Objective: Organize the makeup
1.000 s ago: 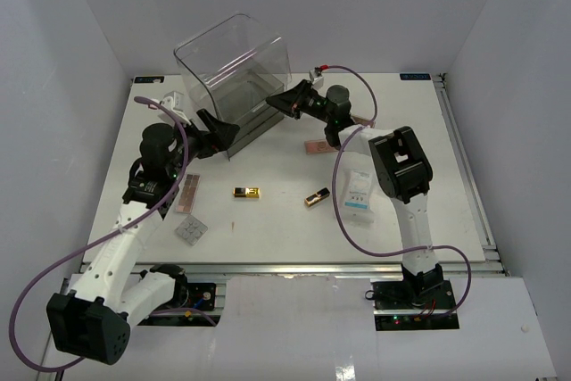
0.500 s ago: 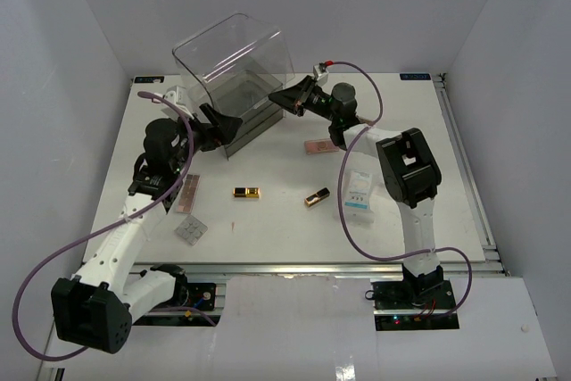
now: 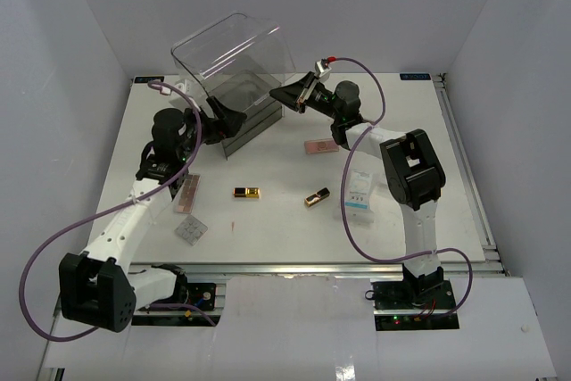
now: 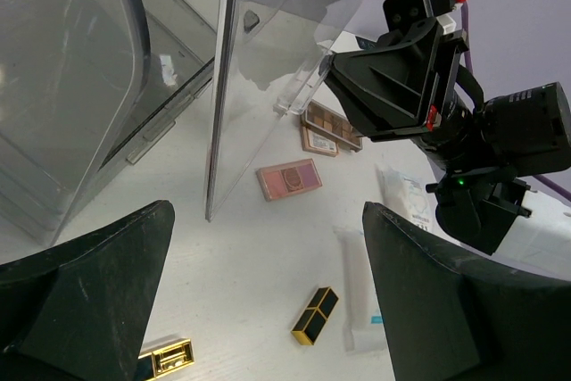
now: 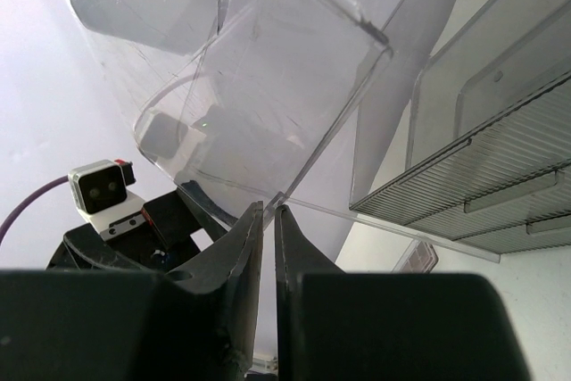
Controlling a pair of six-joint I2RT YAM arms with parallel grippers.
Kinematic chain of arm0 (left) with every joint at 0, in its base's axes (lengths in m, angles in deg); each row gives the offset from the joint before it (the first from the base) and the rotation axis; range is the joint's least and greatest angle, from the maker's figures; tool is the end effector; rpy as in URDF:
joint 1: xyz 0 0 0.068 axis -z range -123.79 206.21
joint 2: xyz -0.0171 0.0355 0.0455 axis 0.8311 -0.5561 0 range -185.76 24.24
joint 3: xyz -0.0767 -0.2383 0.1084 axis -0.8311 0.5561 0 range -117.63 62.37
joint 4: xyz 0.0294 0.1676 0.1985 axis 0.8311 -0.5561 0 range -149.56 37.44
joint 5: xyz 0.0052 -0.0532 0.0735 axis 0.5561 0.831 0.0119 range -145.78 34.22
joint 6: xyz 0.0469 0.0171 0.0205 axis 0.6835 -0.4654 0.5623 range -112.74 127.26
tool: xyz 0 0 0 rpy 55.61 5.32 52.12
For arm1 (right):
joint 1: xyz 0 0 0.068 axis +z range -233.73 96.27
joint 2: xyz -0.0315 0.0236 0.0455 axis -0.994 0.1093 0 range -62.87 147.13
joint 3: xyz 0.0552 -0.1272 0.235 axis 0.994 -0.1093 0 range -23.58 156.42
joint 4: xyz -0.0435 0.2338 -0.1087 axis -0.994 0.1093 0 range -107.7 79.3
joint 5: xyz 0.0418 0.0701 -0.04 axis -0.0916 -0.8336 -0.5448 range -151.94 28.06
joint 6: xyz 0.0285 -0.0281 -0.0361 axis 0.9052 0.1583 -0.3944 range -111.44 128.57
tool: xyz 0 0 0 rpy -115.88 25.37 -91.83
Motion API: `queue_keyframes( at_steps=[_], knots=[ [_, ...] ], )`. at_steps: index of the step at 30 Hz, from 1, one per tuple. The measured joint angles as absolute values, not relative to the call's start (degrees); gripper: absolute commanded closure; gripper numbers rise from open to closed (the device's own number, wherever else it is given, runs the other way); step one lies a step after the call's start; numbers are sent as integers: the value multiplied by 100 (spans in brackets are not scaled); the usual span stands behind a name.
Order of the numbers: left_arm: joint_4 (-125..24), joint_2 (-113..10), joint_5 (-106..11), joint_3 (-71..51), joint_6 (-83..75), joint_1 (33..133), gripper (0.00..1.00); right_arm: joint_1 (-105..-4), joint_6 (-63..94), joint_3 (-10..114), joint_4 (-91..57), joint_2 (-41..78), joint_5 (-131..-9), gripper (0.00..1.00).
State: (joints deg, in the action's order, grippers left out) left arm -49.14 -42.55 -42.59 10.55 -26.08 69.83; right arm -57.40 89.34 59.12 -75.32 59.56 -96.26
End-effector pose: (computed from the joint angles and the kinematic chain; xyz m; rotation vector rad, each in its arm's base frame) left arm 0.2650 -0.0725 0.3290 -0.1433 1.8315 -0.7886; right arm 0.4274 0.2339 0.2577 0.1187 1.6019 1.9049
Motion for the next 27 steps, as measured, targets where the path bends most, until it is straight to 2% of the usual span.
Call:
queue_keyframes(
  at_steps=[9,12,18,24,27],
  knots=[
    [-4727,-4821,-4171,668,-2576,6982,4,-5742,8943,5912,-7533,5949,-9650,87],
    [-4670,-4868,-4100,655,-2598,6982,10,-5742,8943,5912,-7533,5941,-9672,75],
    [-4578,-4855,-3879,632,-2719,6982,32,-5741,8890,5873,-7583,5857,-9824,49],
    [-4572,-4840,-3755,551,-2864,6951,38,-5803,8543,5266,-7579,5133,-10060,33],
    [-4597,-4831,-3697,471,-2903,6949,41,-5928,8206,4736,-7596,4606,-10348,31]
  ],
)
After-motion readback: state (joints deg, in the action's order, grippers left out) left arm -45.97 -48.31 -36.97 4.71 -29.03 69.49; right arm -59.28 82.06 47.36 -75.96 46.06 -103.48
